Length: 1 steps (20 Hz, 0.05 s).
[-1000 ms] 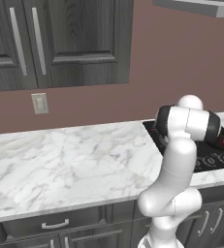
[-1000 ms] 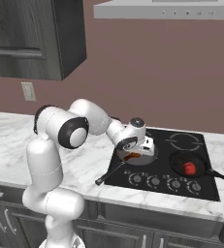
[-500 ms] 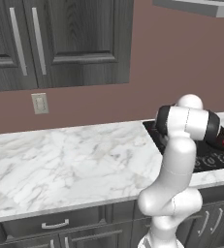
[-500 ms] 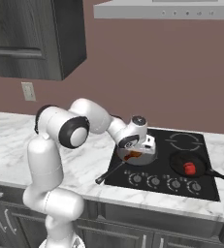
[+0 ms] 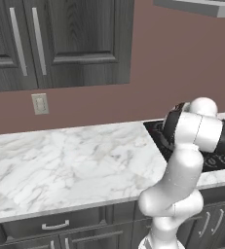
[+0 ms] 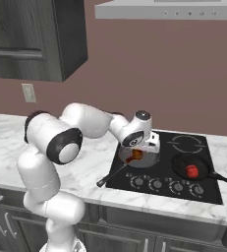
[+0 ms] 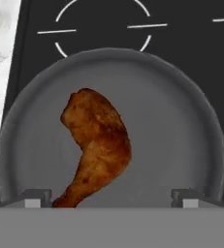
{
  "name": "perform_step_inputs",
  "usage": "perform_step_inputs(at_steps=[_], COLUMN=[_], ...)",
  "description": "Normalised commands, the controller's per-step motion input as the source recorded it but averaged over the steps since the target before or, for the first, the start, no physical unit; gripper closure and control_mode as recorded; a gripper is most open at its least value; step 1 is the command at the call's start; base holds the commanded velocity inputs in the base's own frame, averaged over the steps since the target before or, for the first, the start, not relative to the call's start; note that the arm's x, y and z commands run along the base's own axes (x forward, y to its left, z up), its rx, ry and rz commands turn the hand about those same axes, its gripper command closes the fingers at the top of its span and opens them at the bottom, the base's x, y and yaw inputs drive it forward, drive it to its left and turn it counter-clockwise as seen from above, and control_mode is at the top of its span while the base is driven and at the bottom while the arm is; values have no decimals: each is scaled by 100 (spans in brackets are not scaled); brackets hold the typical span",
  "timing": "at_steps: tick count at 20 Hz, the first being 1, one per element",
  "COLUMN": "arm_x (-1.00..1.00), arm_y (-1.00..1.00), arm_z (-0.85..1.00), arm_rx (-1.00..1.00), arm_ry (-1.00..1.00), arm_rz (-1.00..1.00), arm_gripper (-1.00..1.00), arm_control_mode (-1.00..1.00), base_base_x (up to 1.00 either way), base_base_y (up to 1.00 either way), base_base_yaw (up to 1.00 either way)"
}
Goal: Place both pans onto different burners. Then place the bell pepper and the chicken drumstick on different pans.
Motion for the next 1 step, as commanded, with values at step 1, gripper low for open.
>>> perform_step_inputs(at_steps=[1], arm_x=[-53], arm_y=[4], arm_z=[30], arm_rx=[0], arm_ry=[0], arm_rz=[0], arm_gripper=[-100], arm_control_mode=[-100], base_base_x=[0], base_base_y=[0], base_base_yaw=[0])
